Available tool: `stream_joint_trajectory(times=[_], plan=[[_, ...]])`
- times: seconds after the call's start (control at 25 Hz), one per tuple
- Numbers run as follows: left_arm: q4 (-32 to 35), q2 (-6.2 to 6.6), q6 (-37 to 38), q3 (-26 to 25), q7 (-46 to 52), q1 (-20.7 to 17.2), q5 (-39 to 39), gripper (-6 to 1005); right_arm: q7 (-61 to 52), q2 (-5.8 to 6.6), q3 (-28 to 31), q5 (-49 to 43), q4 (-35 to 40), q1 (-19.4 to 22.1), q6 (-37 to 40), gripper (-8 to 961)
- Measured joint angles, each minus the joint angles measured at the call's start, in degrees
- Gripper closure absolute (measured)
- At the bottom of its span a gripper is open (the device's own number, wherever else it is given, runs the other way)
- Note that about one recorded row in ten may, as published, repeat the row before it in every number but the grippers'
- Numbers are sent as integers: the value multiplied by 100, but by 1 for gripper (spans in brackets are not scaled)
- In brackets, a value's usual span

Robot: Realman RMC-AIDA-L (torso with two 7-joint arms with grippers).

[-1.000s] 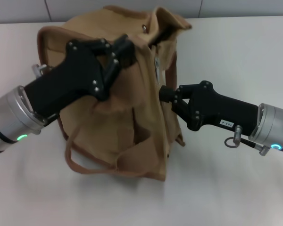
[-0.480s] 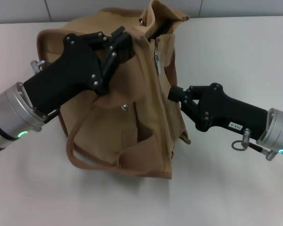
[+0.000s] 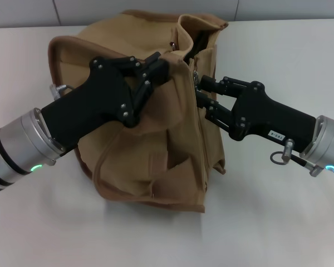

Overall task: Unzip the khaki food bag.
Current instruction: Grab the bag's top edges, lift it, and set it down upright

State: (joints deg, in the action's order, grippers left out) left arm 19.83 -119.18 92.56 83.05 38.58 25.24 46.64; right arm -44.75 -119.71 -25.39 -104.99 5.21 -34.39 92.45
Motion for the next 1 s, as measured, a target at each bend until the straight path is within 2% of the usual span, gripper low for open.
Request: stream_joint_trajectory(times=[0.32, 0.56, 0.6, 1.0], plan=[[-26, -5, -10, 181, -10, 36, -21, 977, 51, -2, -10, 8, -24, -109, -31, 596], [-26, -8, -10, 195, -9, 40, -18, 977, 53, -9, -75, -32, -161, -192, -110, 595], [-26, -9, -10, 195, -9, 41, -19, 977, 42, -9, -86, -43, -185, -208, -113, 714], [-23, -9, -10, 161, -9, 43, -15, 978, -863, 24, -154, -62, -192, -135, -25, 784]])
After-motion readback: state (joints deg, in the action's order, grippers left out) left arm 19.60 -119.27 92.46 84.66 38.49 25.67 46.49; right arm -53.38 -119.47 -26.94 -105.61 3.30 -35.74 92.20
